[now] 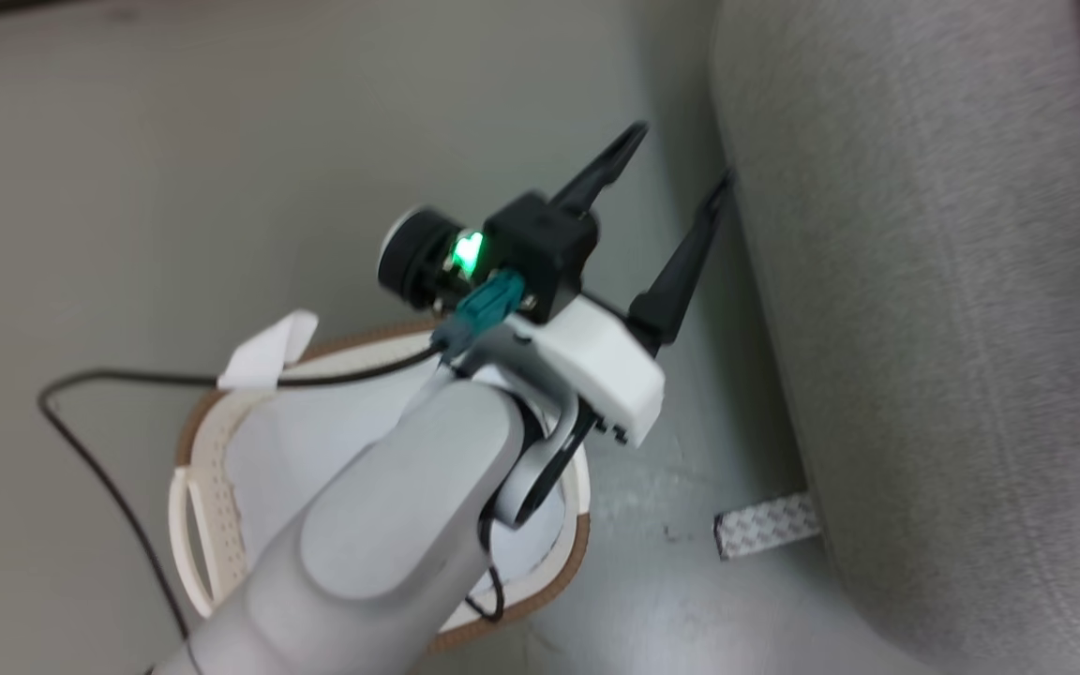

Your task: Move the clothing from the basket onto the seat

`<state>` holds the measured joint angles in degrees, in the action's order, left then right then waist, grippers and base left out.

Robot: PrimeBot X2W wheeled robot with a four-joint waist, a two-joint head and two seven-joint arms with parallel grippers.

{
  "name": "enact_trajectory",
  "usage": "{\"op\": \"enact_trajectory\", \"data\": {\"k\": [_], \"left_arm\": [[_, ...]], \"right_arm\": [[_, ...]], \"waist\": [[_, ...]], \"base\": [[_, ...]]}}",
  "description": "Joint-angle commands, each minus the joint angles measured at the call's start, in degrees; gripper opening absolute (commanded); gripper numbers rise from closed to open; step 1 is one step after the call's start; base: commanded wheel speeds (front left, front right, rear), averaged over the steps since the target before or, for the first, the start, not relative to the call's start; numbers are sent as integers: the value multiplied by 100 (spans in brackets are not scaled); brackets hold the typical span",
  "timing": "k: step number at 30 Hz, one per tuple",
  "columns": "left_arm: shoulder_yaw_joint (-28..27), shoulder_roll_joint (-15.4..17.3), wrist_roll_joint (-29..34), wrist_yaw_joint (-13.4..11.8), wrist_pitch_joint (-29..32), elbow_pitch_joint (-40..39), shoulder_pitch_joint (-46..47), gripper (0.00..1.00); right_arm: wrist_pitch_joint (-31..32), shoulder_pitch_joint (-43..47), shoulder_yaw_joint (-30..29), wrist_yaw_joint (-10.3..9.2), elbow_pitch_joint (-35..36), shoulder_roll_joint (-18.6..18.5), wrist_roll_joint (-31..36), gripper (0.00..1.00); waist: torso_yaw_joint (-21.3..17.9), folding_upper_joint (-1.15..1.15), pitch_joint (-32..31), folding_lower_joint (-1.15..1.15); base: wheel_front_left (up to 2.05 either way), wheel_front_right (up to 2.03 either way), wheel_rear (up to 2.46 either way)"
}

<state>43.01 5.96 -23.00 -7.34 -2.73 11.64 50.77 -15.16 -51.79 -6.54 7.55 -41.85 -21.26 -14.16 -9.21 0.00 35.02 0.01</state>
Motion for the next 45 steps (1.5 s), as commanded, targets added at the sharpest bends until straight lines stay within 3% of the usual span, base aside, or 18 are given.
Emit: {"op": "enact_trajectory", "data": {"k": [1,13,21,34,39,45], "left_arm": [[-20,60,-98,0,-76,27,-185,100],[-115,330,-608,-150,-577,-5,-1676,100],[-366,779,-674,-539,-942,-52,-2631,100],[-915,1274,-677,-917,-1242,-42,-4030,100],[-1402,1156,-485,-978,-1244,-219,-4575,100],[-2057,973,-143,-748,-1246,-337,-5181,100]], "right_arm": [[4,342,29,-13,181,107,60,100],[3,2631,261,-13,1862,733,258,100],[4,3807,509,-13,2452,1033,226,100],[4,4970,744,-13,2899,1465,574,100],[4,5190,718,-13,2901,1623,673,100],[4,5301,772,-13,2760,1700,692,100]], "waist": [[-110,0,-441,-1],[36,0,-2276,-1],[366,0,-3107,-1],[774,0,-3668,-1],[815,0,-3762,-1],[807,0,-3848,-1]], "base": [[0,0,0],[0,0,0],[0,0,0],[0,0,0],[0,0,0],[0,0,0]]}}
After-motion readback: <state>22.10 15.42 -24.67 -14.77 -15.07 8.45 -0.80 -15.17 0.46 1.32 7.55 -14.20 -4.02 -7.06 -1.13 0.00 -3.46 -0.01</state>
